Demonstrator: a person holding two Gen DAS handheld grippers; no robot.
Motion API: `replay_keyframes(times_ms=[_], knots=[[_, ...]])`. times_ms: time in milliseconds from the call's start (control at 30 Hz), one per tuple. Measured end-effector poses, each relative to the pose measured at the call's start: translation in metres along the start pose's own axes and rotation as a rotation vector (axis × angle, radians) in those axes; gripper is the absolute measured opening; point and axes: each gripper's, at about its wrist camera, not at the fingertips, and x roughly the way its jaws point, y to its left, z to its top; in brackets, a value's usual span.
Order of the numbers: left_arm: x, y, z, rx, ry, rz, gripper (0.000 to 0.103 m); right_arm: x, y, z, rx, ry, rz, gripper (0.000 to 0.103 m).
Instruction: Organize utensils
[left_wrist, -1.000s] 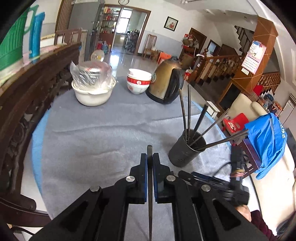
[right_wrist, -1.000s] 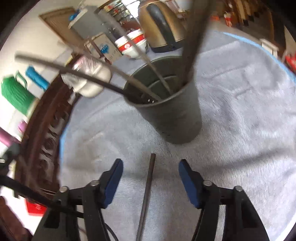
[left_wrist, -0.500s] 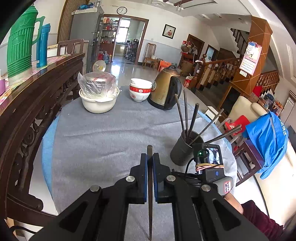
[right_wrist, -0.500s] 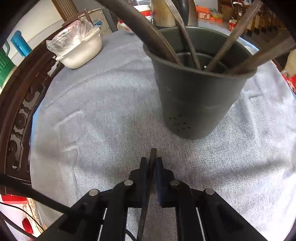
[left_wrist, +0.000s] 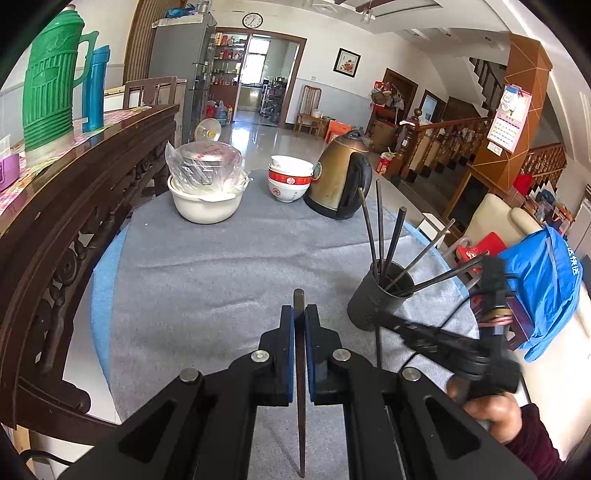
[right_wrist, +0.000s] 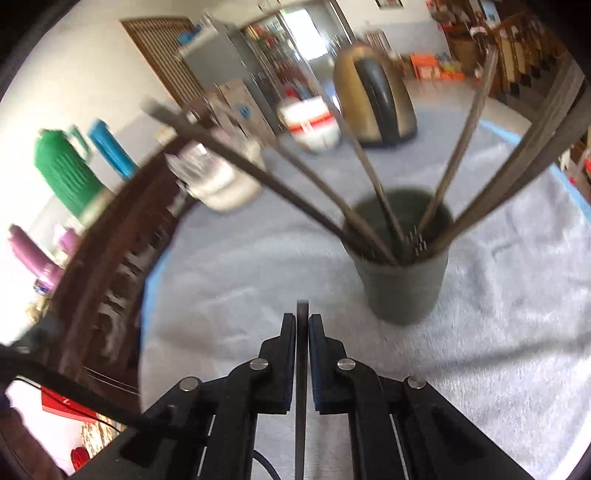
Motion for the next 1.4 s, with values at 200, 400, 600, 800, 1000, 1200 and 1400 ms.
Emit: replay_keyframes(times_ms=[200, 400, 600, 800, 1000, 1200, 1400], knots=[[-0.002, -0.002, 0.002, 0.002, -0.01, 0.003, 0.005, -0.04, 0.009, 0.007, -0.046, -0.125, 0.055, 0.007], [0.002, 0.012, 0.002, -0.052, 0.009, 0.012, 0.005, -0.01, 0.0, 0.004, -0.014, 0.054, 0.019, 0.011], [0.001, 0.019, 0.002, -0.055, 0.015, 0.016, 0.005, 0.047, 0.003, -0.002, -0.028, 0.233, -0.04, 0.024], [0.023, 0.054, -0.006, -0.158, 0.13, 0.006, 0.005, 0.074, 0.006, -0.003, -0.037, 0.279, -0.107, 0.039], [0.05, 0.067, -0.022, -0.198, 0.246, -0.02, 0.006, 0.109, 0.011, -0.001, -0.071, 0.369, -0.194, 0.027], [0.083, 0.073, -0.028, -0.208, 0.372, -0.042, 0.011, 0.124, 0.009, -0.005, -0.099, 0.426, -0.243, 0.01], [0.124, 0.06, -0.015, -0.2, 0.468, -0.084, 0.037, 0.104, -0.017, -0.013, -0.087, 0.398, -0.256, 0.009]])
